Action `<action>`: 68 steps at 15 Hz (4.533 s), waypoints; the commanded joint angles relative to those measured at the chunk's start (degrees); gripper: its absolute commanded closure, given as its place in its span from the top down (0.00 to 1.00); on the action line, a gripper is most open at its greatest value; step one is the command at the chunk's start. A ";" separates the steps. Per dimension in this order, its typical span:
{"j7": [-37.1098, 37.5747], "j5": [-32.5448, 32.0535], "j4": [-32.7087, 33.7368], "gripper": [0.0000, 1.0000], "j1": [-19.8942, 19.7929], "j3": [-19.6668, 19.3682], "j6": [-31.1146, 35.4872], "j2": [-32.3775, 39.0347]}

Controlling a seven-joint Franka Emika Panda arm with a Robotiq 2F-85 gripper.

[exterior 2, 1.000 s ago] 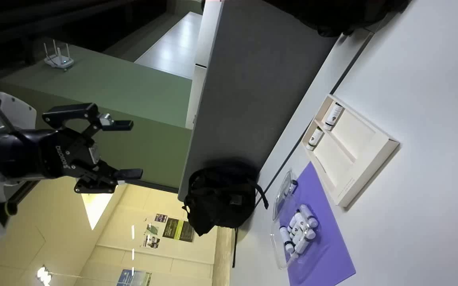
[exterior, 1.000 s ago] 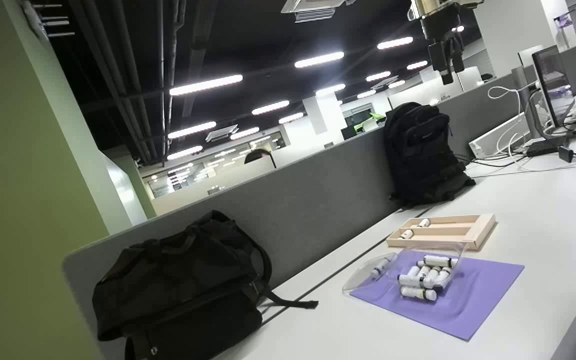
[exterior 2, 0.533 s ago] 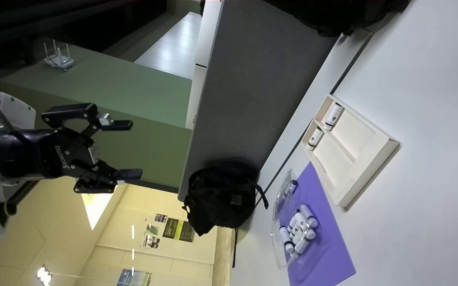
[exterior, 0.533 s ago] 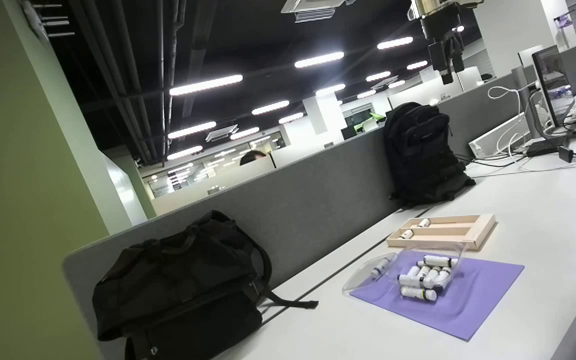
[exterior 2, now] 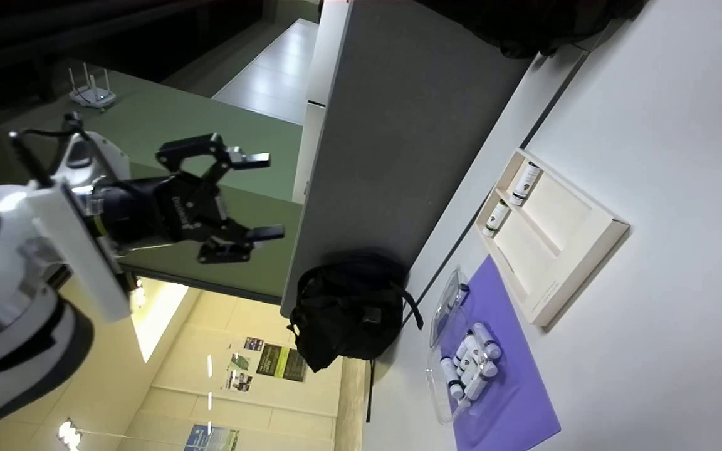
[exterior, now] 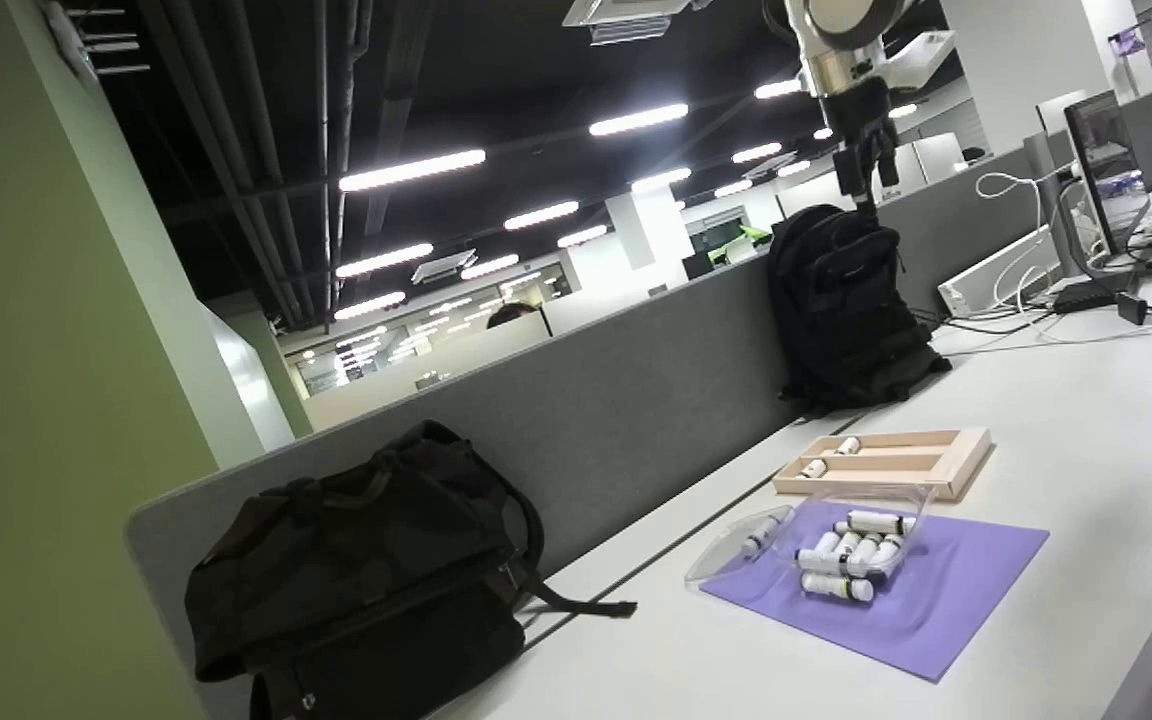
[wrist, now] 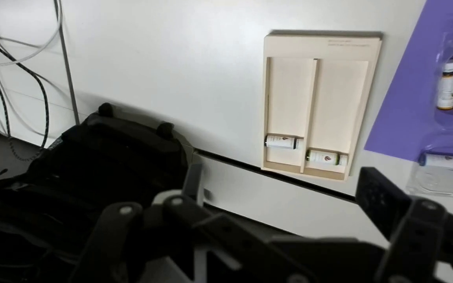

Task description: Take the bottle from the table and put it in the clear bowl

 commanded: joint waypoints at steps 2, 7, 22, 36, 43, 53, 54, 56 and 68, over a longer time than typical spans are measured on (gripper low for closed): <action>9.62 -8.64 8.67 1.00 -0.77 2.68 5.10 18.90; 13.24 -13.02 18.76 1.00 4.31 2.28 4.64 36.53; 14.47 -13.85 35.68 1.00 13.73 -1.11 -4.30 56.56; 15.05 -5.15 34.49 1.00 12.37 -0.23 8.20 62.77; 13.57 2.34 34.62 1.00 11.84 1.13 10.54 63.46; 10.87 19.30 35.66 1.00 5.32 7.09 6.91 63.76; 11.44 21.25 35.86 1.00 4.68 7.51 6.09 63.75; 13.24 24.69 35.87 1.00 4.02 7.63 6.11 63.75; 13.78 31.73 38.82 1.00 2.63 6.18 -1.74 64.05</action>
